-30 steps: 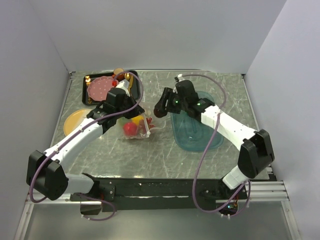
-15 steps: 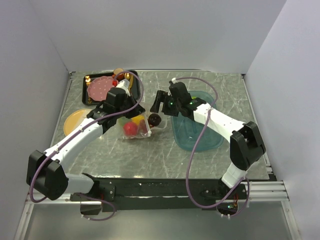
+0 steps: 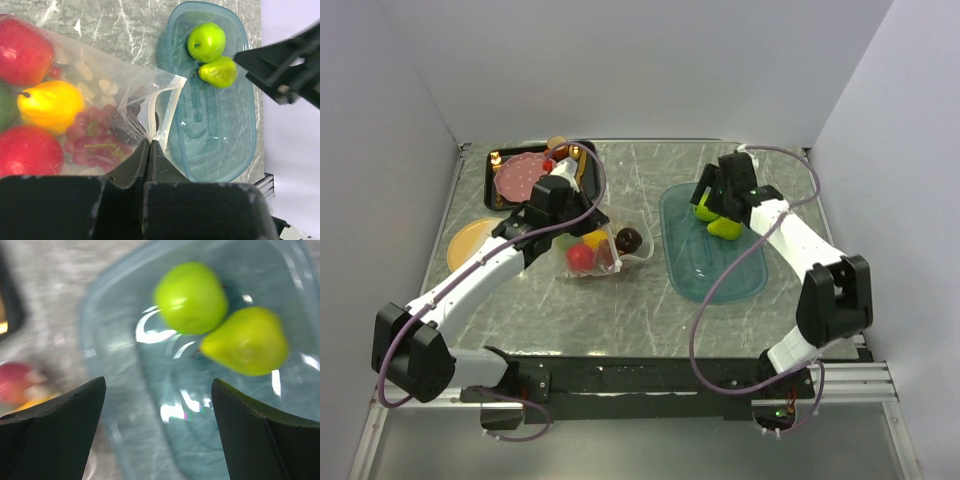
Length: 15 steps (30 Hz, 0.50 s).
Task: Place the food in the zip-top bag and seal the zipper
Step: Pick up the fake fruit from the bin.
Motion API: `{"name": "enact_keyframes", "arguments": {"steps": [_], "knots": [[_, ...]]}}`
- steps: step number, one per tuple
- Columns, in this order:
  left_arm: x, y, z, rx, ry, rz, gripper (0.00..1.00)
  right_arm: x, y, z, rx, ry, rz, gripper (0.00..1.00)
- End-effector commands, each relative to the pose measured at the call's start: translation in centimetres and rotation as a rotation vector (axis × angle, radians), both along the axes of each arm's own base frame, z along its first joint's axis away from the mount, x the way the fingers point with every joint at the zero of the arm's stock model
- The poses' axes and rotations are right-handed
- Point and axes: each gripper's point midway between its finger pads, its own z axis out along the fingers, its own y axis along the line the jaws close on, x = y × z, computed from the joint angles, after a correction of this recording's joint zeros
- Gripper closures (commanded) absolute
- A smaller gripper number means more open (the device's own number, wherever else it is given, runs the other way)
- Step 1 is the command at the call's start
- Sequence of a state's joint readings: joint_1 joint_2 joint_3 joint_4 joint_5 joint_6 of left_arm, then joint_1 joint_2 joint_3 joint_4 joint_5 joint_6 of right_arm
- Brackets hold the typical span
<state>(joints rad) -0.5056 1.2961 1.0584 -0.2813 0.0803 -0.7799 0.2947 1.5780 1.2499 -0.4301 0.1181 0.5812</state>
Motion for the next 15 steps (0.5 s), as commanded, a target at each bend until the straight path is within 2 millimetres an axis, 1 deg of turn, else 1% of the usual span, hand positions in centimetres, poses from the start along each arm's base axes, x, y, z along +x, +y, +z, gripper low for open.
{"name": "enact_keyframes", "arguments": {"steps": [1,2,3,5,7,8,9,10,12,13,14,15], "knots": [[0.1,-0.2,2.2,-0.030,-0.060,-0.003,0.99,-0.1,-3.3,-2.2,-0.142,0.078,-0.134,0.04],[0.1,-0.2,2.1,-0.027,-0.058,-0.004,0.99,-0.5,-3.8,-3.1,-0.147,0.094,-0.154,0.04],[0.1,-0.2,2.1,-0.024,-0.060,-0.002,0.99,-0.4,-4.0,-3.3,-0.145,0.086,-0.172,0.04],[0.1,0.0,2.2,-0.020,-0.062,0.001,0.99,-0.6,-4.8,-4.3,-0.148,0.097,-0.225,0.04],[0.1,0.0,2.2,-0.023,-0.064,0.000,0.99,-0.3,-5.3,-4.5,-0.143,0.070,-0.280,0.05],[0.0,-0.1,2.1,-0.024,-0.064,-0.005,0.99,-0.8,-5.5,-5.7,-0.143,0.075,-0.294,0.05],[0.1,-0.1,2.1,-0.025,-0.065,-0.006,0.99,0.1,-5.2,-5.3,-0.115,0.020,-0.306,0.05],[0.1,-0.3,1.8,-0.024,-0.058,-0.010,0.99,0.0,-5.5,-6.0,-0.117,0.031,-0.324,0.05],[-0.1,-0.6,1.5,-0.031,-0.047,-0.027,0.99,0.6,-6.0,-6.0,-0.148,0.030,-0.355,0.05],[-0.1,-0.6,1.0,-0.030,-0.037,-0.026,0.99,0.6,-5.8,-6.7,-0.148,0.055,-0.342,0.05],[-0.1,-0.6,1.1,-0.033,-0.037,-0.027,0.99,1.3,-6.1,-6.3,-0.143,0.051,-0.351,0.05],[-0.1,-0.6,1.0,-0.031,-0.036,-0.024,0.99,1.6,-6.0,-6.4,-0.144,0.052,-0.347,0.05]]}}
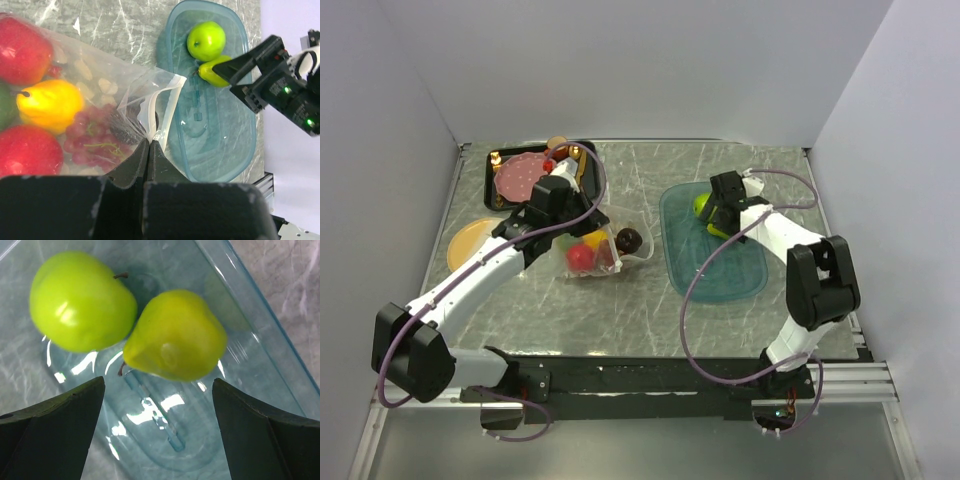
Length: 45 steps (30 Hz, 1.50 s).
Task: Place the food in the zip-top bag and seal the zipper
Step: Pick up the fake fruit from the bin, then place the fake fruit in the zipper food storage bag.
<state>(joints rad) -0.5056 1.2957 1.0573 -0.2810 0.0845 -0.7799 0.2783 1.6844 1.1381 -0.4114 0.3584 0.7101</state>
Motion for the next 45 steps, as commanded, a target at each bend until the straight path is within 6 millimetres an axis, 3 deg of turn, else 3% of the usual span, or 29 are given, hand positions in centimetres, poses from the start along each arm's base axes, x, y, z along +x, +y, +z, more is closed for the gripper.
{"name": "enact_keyframes", "arguments": {"steps": [1,5,6,8,10,14,19,26,27,28,29,31,35,40,45], "knots": [[-0.1,-0.5,1.0,-0.028,-0.036,-0.019,0.99,3.0,-1.3,1.0,-0.022,-0.078,-0.078,0.05],[0.1,-0.3,0.9,-0.018,-0.037,-0.010,0.99,4.6,-1.5,-0.3,0.004,-0.068,-0.084,0.05],[0.1,-0.4,1.2,-0.022,-0.040,-0.012,0.99,4.3,-1.8,-1.4,-0.013,-0.023,-0.089,0.05],[0.2,-0.4,1.0,-0.016,-0.035,-0.010,0.99,4.4,-1.5,-1.9,0.001,-0.014,-0.082,0.07],[0.2,-0.3,0.9,-0.011,-0.032,-0.008,0.99,3.8,-1.4,-2.7,0.008,-0.004,-0.071,0.12],[0.2,-0.2,0.5,-0.004,-0.026,-0.008,0.99,3.5,-1.2,-2.6,0.023,-0.012,-0.047,0.34],[0.2,-0.5,0.4,-0.012,-0.023,-0.014,0.99,2.9,-0.3,-0.4,0.062,-0.078,0.013,0.48],[0.1,-0.3,0.5,0.011,-0.020,-0.019,0.99,0.6,-0.5,4.0,0.061,-0.148,0.068,0.52],[0.2,-0.2,0.5,0.017,-0.020,-0.016,0.99,0.4,-0.2,5.5,0.079,-0.190,0.089,0.52],[0.2,-0.1,0.4,0.020,-0.016,-0.014,0.99,-0.2,0.3,5.6,0.100,-0.195,0.116,0.53],[0.1,-0.2,0.4,0.015,-0.015,-0.017,0.99,-0.7,1.4,7.0,0.150,-0.228,0.162,0.53],[0.1,-0.4,0.5,-0.001,-0.023,-0.017,0.99,-1.7,3.7,7.7,0.209,-0.248,0.257,0.53],[0.3,-0.6,0.1,-0.005,-0.010,-0.025,0.99,-4.3,10.7,10.3,0.375,-0.292,0.509,0.53],[0.5,-0.9,0.6,-0.015,-0.022,-0.030,0.99,-6.9,18.3,11.9,0.492,-0.294,0.665,0.52],[0.6,-1.2,0.8,-0.029,-0.020,-0.031,0.99,-6.7,22.2,11.6,0.533,-0.265,0.738,0.53]]}}
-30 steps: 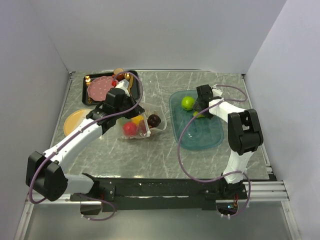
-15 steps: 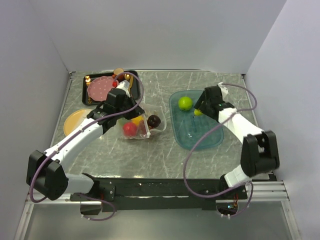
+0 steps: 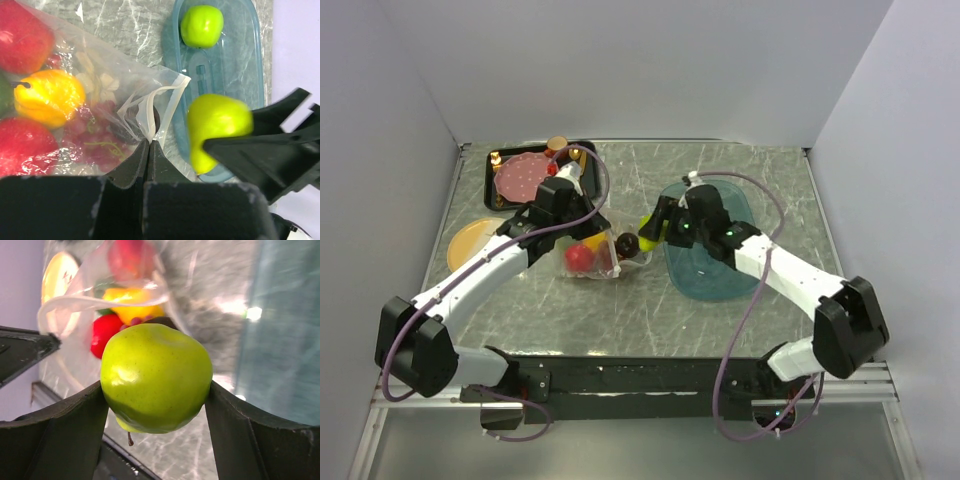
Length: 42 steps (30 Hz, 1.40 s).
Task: Place the food in the zip-top bag and seal the zipper
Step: Place the fake fruit in the zipper food storage bag, then pick up the fake fruit from the bin.
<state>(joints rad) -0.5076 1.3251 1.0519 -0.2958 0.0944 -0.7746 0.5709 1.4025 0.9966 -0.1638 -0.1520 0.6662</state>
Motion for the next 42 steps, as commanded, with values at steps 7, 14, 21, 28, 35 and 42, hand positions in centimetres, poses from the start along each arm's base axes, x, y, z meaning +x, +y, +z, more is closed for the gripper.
{"name": "enact_keyframes", "arguments": {"steps": [7,14,21,28,35,42], "knots": [[0.8,-1.4,2.9,-0.070,-0.070,-0.023,0.99,1.0,7.6,1.4,0.075,-0.016,0.156,0.53],[0.5,-1.6,3.9,-0.079,-0.086,-0.043,0.99,1.1,9.4,0.6,0.029,-0.006,0.182,0.52],[0.0,-1.4,5.3,-0.113,-0.118,-0.037,0.99,0.9,12.8,1.9,0.128,-0.008,0.346,0.34],[0.1,-1.4,6.0,-0.110,-0.131,-0.035,0.99,-0.3,13.3,3.5,0.218,-0.064,0.406,0.10],[0.2,-0.8,6.4,-0.104,-0.143,-0.005,0.99,1.3,9.2,5.7,0.135,-0.151,0.230,0.03],[0.5,0.7,10.7,-0.106,-0.212,0.052,0.99,2.0,1.9,9.3,0.071,-0.268,0.018,0.02]]}}
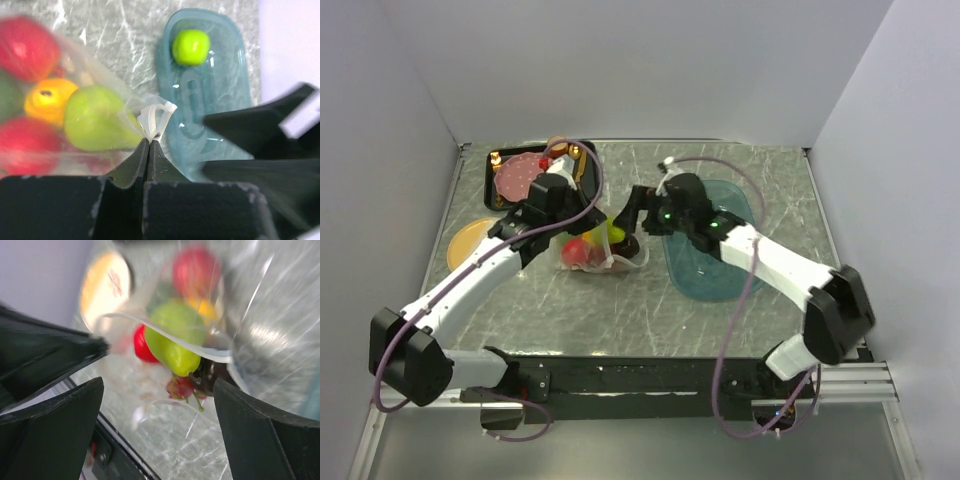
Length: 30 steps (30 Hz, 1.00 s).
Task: Place the food in the zip-top bag and seal the zipper
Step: Pick up the fake fruit from the bin.
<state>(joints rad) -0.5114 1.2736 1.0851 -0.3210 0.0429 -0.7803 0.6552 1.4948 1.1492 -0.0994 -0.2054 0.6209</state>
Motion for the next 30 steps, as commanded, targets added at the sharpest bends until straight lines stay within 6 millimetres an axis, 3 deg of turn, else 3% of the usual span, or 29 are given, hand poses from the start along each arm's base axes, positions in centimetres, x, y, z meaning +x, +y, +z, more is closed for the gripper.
{"name": "enact_keyframes", "arguments": {"steps": [1,3,4,5,9,13,14,18,22,24,27,29,30], "knots": [[0.7,0.1,10.4,-0.119,-0.186,0.010,0.99,1.1,-4.9,6.4,0.037,-0.180,-0.158,0.02],[0.9,0.3,11.7,-0.112,-0.194,0.014,0.99,1.1,-6.5,6.8,0.027,-0.206,-0.211,0.02],[1.2,0.7,13.3,-0.110,-0.226,0.038,0.99,1.2,-7.8,7.4,0.025,-0.217,-0.247,0.02],[1.5,0.9,13.2,-0.092,-0.232,0.049,0.99,1.3,-8.6,7.1,0.012,-0.208,-0.271,0.02],[2.6,2.4,9.4,-0.018,-0.149,0.114,0.99,2.3,-12.0,4.1,-0.041,-0.139,-0.362,0.02],[2.2,2.1,4.1,0.001,-0.060,0.096,0.99,3.4,-14.9,0.5,-0.166,-0.057,-0.448,0.02],[2.1,2.0,3.3,-0.003,-0.042,0.095,0.99,3.9,-15.6,0.6,-0.184,-0.056,-0.478,0.02],[2.0,1.2,2.2,-0.020,-0.031,0.055,0.99,5.2,-17.4,-0.7,-0.253,-0.028,-0.523,0.02],[2.1,1.1,2.0,0.008,-0.019,0.041,0.99,6.6,-17.6,-4.0,-0.331,0.049,-0.479,0.01],[2.1,1.0,2.3,-0.002,-0.031,0.038,0.99,7.5,-17.7,-4.7,-0.356,0.059,-0.476,0.00],[1.8,0.6,2.8,-0.034,-0.047,0.019,0.99,9.5,-17.9,-7.4,-0.398,0.099,-0.480,0.00],[1.7,0.5,2.7,-0.044,-0.041,0.012,0.99,11.1,-17.8,-7.1,-0.396,0.094,-0.488,0.00],[1.7,0.3,2.4,-0.043,-0.036,0.007,0.99,11.6,-17.9,-8.6,-0.427,0.121,-0.481,0.00]]}}
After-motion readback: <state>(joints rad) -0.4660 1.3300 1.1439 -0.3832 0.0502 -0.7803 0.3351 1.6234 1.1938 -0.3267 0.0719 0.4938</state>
